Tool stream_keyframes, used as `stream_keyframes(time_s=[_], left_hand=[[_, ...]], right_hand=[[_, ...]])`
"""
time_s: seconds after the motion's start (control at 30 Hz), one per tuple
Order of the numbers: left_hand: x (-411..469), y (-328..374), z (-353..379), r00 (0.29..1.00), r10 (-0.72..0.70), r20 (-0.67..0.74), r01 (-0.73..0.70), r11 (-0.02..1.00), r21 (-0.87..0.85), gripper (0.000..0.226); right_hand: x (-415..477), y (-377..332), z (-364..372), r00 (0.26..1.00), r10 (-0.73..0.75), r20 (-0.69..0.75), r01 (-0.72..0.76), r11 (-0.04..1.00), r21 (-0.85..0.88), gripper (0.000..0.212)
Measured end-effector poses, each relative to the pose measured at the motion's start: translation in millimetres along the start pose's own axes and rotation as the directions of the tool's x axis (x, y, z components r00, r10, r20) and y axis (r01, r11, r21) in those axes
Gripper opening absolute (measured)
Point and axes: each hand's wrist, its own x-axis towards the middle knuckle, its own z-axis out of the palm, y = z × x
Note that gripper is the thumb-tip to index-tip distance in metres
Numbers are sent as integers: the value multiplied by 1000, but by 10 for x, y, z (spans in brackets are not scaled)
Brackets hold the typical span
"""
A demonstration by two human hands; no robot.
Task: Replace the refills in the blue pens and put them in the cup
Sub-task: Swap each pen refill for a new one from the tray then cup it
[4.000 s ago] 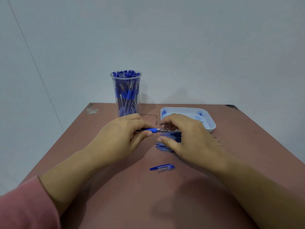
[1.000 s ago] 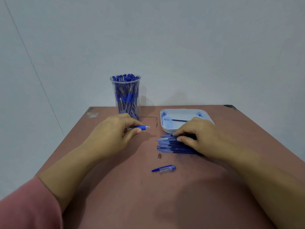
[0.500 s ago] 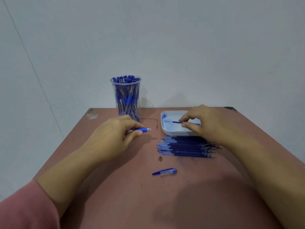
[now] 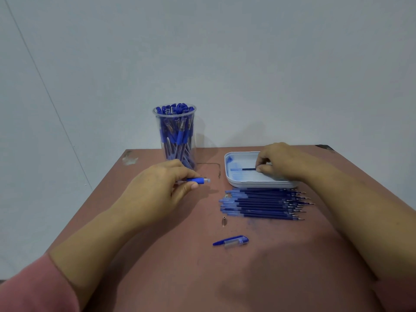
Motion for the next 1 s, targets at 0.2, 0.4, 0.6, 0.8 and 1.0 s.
stream_keyframes(time_s=[0.2, 0.4, 0.6, 0.8, 1.0], left_hand=[[2, 4, -25, 1000, -13, 5, 13, 1000, 4, 24], [-2, 34, -41, 1000, 10, -16, -10, 1000, -20, 23], [-12, 99, -49, 999, 13, -30, -16, 995, -94, 34], [-11, 100, -54, 999, 4, -38, -8, 996, -88, 21], [2, 95, -39, 1000, -8, -29, 6, 995, -98, 24]], right_hand=[[-225, -142, -172, 995, -29, -99, 41, 993, 114, 4], [-824, -457, -183, 960, -145, -240, 207, 945, 254, 23], [-967, -500, -28, 874, -176, -454, 337, 892, 302, 24], [-907, -524, 62, 902, -178, -393, 321, 885, 336, 22], [-879, -510, 80, 892, -176, -415, 325, 890, 320, 21]])
